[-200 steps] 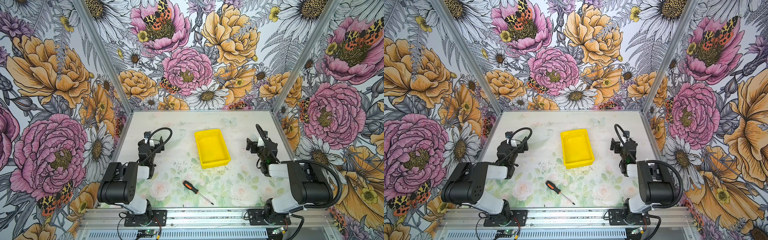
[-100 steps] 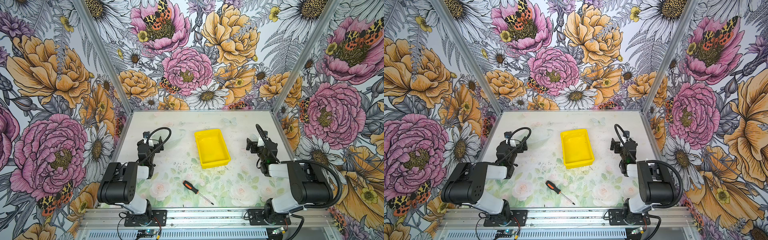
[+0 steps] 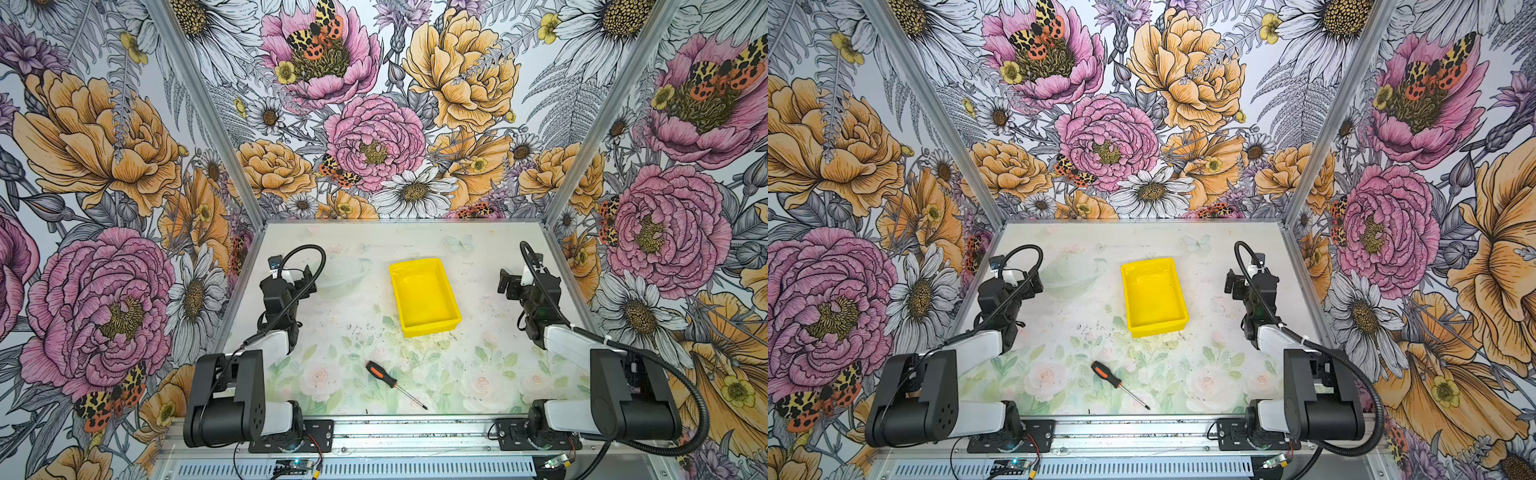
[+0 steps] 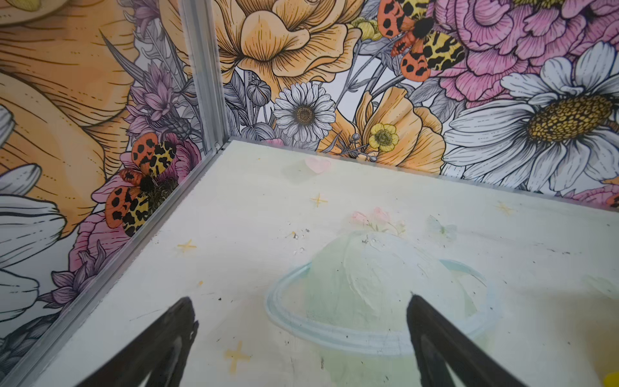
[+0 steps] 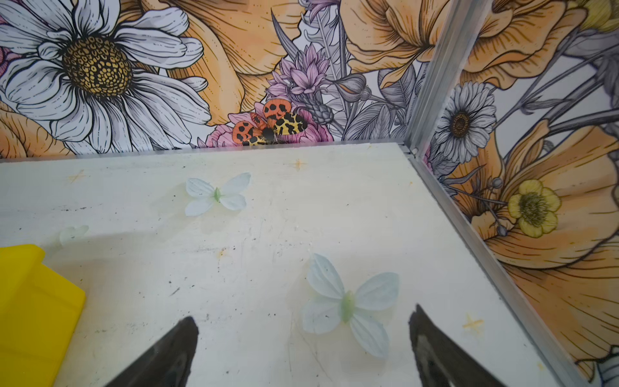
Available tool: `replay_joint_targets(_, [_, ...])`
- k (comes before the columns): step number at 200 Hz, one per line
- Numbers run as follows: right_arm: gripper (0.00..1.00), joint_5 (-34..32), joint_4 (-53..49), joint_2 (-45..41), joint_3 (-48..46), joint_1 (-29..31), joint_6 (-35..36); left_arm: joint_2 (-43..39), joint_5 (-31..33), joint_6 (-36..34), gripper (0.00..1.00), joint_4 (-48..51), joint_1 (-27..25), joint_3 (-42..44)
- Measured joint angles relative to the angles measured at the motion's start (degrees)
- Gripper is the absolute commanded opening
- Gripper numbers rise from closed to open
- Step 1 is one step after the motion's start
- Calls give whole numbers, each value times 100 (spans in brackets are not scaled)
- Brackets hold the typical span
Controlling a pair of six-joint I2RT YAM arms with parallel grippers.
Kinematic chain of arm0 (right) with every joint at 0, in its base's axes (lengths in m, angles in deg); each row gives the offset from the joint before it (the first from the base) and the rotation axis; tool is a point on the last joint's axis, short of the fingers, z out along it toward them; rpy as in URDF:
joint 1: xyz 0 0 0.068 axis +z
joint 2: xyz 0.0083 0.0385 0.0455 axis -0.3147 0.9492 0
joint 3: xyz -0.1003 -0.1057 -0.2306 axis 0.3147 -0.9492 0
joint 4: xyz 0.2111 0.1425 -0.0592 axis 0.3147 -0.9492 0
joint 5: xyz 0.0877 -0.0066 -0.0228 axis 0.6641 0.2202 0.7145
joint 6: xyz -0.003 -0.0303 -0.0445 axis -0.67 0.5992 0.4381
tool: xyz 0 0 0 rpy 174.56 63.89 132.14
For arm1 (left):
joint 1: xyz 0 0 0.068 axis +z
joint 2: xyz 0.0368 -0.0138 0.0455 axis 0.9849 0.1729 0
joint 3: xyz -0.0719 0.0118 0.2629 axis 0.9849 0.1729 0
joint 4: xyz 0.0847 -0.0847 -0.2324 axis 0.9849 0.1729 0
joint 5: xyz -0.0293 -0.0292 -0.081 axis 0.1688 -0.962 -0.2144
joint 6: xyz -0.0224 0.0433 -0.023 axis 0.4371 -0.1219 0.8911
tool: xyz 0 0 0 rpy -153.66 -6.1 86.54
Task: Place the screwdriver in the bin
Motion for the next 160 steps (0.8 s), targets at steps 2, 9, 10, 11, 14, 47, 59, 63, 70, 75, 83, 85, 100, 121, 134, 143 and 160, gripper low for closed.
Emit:
replay_joint_targets(2, [100,-28,-66,-68,11,13,-22,-42,0,28,99,52,7,-15])
replay_joint_targets(9, [100,-125,-293,-278,44,57,-116,-225,-2,98,99,315,26,-70])
replay_joint_targets(10, [99,-131,-315,-299,46,61,-125,-258,-2,120,99,367,31,-79])
replay_joint_targets(11, [99,-157,-358,-334,52,68,-144,-275,-2,127,99,393,31,-83])
replay_joint_targets(14, [99,-184,-442,-407,63,79,-173,-341,0,155,99,496,31,-98])
replay_joint_targets(47, [100,-575,-1858,-1088,444,365,-610,-973,-4,619,99,1814,-90,-286])
replay_joint_targets(59, [100,-686,-2345,-1283,595,592,-739,-1187,0,870,99,2378,-140,-424])
replay_joint_targets(63, [99,-708,-2503,-1366,629,691,-782,-1261,0,964,99,2592,-160,-490])
replay_joint_targets(70, [99,-750,-2730,-1499,664,844,-852,-1366,-7,1102,99,2914,-170,-612])
replay_joint_targets(75, [100,-769,-2883,-1593,680,955,-903,-1436,-9,1191,99,3121,-184,-695])
replay_joint_targets(83, [99,-789,-3110,-1740,699,1137,-977,-1563,-52,1344,99,3447,-195,-820])
replay_joint_targets(85, [99,-791,-3176,-1773,708,1185,-997,-1593,-55,1379,99,3521,-197,-848])
replay_joint_targets(100, [100,-802,-3591,-1947,817,1528,-1121,-1829,-177,1639,99,4063,-219,-997])
replay_joint_targets(121, [99,-748,-4048,-1937,1091,1965,-1226,-2094,-291,1985,99,4789,-404,-1104])
replay_joint_targets(134, [100,-667,-4284,-1816,1307,2221,-1248,-2199,-337,2177,99,5180,-614,-1108])
replay_joint_targets(143, [99,-601,-4400,-1698,1447,2393,-1246,-2249,-354,2312,99,5436,-815,-1108])
replay_joint_targets(160, [100,-446,-4568,-1458,1670,2704,-1202,-2299,-302,2533,99,5783,-1335,-1108])
